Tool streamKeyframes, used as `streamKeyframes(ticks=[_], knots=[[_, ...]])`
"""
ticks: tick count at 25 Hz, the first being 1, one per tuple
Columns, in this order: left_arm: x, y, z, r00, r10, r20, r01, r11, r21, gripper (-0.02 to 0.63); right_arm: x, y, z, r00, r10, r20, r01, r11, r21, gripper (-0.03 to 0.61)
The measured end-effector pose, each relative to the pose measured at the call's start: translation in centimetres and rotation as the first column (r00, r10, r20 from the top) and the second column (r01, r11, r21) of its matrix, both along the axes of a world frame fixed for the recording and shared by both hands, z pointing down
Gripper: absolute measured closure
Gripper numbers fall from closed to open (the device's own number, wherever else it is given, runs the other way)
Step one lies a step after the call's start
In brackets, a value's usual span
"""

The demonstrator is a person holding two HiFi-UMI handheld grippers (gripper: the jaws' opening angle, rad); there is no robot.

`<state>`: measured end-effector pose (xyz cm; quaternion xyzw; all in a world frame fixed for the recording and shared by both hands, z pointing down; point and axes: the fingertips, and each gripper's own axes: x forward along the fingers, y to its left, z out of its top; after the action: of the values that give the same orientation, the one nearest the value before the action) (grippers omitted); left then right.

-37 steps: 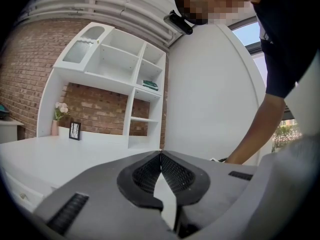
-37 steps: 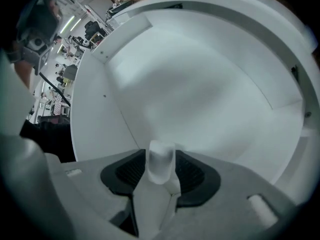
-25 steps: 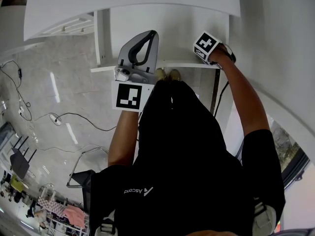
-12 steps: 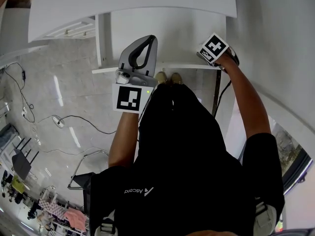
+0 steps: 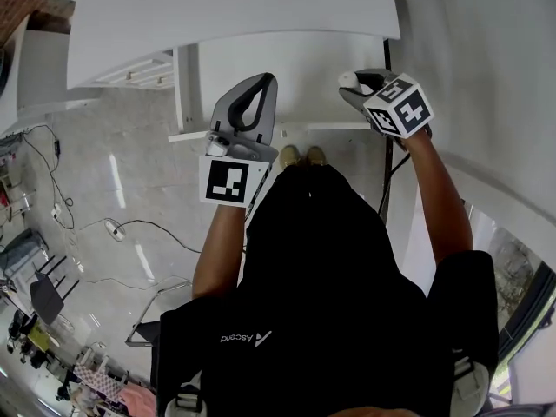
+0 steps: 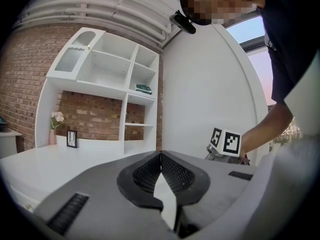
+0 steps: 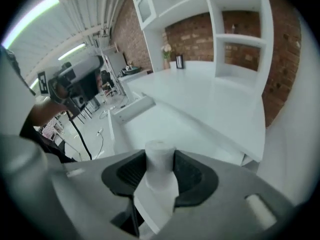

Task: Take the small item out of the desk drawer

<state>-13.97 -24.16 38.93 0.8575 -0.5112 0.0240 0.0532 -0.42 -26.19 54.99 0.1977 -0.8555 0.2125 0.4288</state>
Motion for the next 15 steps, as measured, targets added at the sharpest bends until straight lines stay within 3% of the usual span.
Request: streamKeyframes(ticks=[8,15], knots=[[2.9,0.8,-5.2,1.000,0.022,0.013,-0.023,0.998,0.055,0.615,-0.3,0.4,-12.1,0.954,0.045,0.297,-0.112,0.971,0.213,0.411],[5.4,1.3,-8.2,0.999,0.041,-0.005,-0.040,0.993,0.115,0.615,0.5,1.2,-19.3,0.864,0.039,0.503,-0.224,0.923,0.314,0.411]])
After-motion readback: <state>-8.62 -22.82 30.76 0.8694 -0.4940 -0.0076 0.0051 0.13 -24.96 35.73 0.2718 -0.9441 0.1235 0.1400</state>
